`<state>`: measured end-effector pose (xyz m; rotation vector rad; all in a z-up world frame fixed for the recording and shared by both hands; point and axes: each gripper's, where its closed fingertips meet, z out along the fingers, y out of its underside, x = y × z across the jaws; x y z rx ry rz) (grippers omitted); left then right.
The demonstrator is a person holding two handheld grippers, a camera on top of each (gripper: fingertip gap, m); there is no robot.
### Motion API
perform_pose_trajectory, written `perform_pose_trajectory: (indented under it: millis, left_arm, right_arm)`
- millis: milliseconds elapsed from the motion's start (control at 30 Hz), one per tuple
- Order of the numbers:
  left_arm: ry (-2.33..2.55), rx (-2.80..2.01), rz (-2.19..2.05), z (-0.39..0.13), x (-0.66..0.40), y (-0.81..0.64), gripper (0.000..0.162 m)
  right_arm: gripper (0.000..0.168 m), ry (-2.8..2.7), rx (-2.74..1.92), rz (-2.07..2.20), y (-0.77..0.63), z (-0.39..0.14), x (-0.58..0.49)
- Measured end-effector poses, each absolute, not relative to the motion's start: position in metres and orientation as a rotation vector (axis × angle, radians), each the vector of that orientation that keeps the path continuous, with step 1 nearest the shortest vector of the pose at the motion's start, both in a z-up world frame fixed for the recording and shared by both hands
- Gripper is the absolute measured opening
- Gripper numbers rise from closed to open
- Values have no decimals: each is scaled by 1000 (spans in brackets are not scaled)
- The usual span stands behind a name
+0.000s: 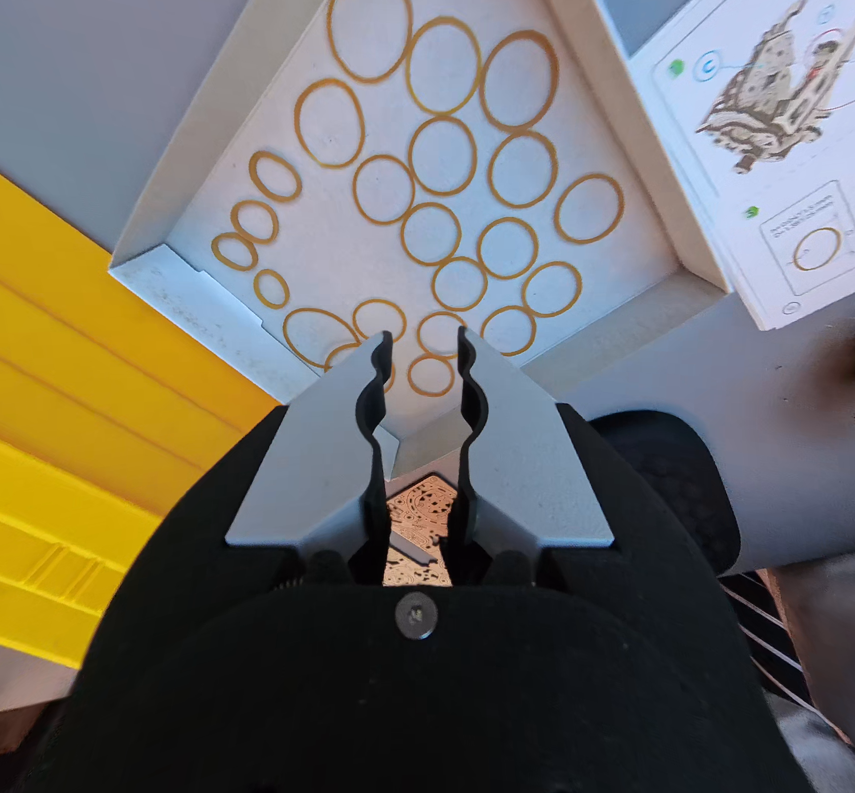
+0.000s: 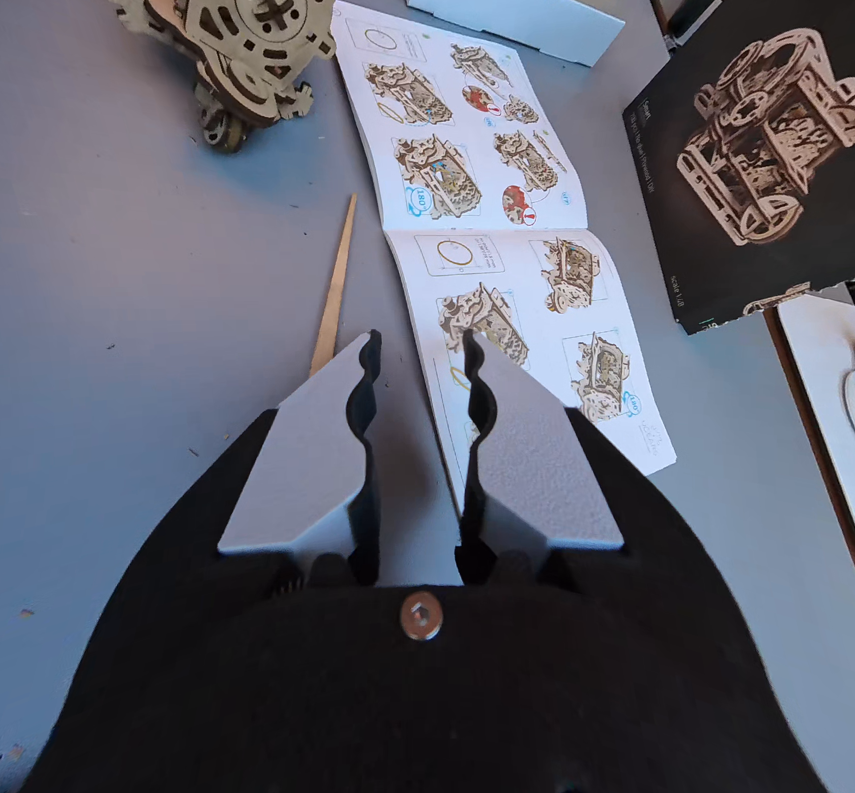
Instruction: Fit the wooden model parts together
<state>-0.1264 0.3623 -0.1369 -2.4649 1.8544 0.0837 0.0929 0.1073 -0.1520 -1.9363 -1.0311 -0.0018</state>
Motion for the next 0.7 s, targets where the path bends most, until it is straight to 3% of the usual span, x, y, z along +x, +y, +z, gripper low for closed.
perform_pose_trajectory:
  millis: [433,700]
  left_arm:
    - [2036,-2173,-94,-113,-81,318,23]
    - [2040,-1950,-413,-96,-18,281,20]
  right_arm:
    - [7,-1075,-1961,-89,111,-159,95]
    - [1,-1107,-1950,-115,111,-158,90]
